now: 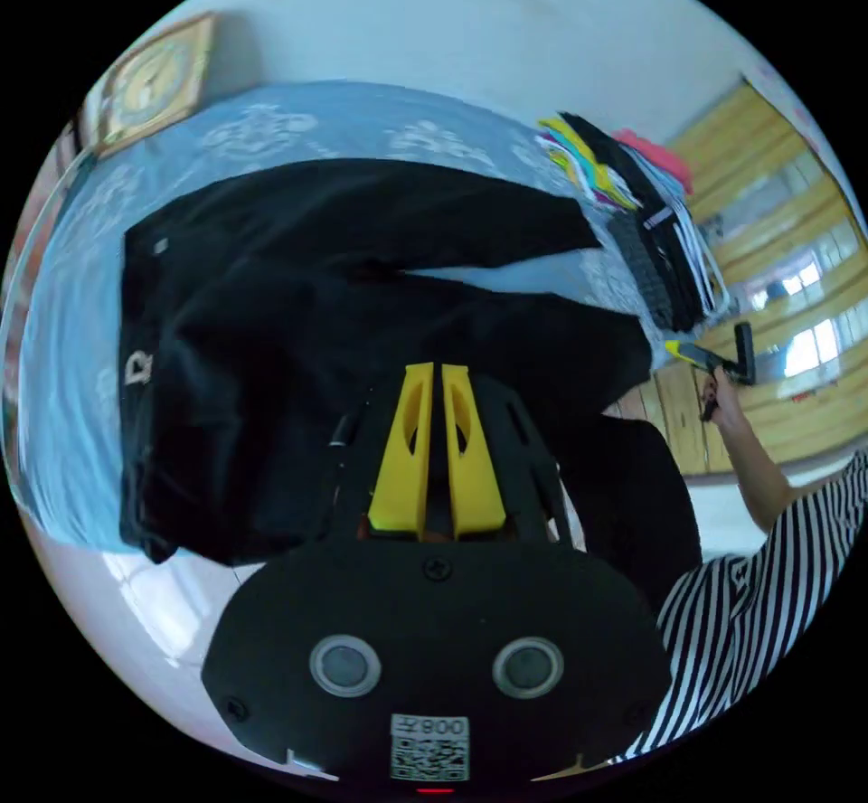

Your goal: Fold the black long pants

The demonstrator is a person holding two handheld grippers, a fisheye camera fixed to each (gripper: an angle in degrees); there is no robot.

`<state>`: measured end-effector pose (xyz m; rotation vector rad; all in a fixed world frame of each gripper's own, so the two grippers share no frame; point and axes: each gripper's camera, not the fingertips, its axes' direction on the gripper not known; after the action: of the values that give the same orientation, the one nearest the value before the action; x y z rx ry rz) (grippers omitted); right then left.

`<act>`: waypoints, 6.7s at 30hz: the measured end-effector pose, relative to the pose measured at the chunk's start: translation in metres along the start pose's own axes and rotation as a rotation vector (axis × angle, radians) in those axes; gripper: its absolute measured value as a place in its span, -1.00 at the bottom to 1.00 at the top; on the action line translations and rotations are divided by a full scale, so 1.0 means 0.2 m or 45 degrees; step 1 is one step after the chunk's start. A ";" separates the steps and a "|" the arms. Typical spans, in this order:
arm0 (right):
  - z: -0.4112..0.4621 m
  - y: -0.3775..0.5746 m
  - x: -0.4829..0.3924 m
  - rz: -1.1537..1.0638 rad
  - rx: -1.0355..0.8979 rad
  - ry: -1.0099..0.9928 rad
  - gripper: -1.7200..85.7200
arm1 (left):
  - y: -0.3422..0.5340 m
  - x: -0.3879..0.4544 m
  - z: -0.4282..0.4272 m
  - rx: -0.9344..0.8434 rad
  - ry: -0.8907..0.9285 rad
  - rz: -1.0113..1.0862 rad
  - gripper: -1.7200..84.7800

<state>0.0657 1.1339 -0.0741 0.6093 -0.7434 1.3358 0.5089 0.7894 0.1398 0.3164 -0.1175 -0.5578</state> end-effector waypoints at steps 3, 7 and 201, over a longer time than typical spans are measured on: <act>0.17 -0.17 -0.14 -0.144 -0.085 0.058 -0.93 | -0.02 -0.22 -0.12 0.065 -0.117 -0.208 -0.94; 0.40 -0.34 -0.13 -0.155 -0.168 0.054 -0.95 | -0.02 -0.42 -0.15 0.038 -0.150 -0.408 -0.95; 1.84 0.04 -1.17 -0.689 -0.379 0.250 -0.94 | 0.48 0.75 -0.52 -0.182 -0.447 -0.243 -0.91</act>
<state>-0.0064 0.7075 -0.0225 0.3936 -0.5495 0.7541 0.7040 0.8137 0.0772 0.0881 -0.3879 -0.8044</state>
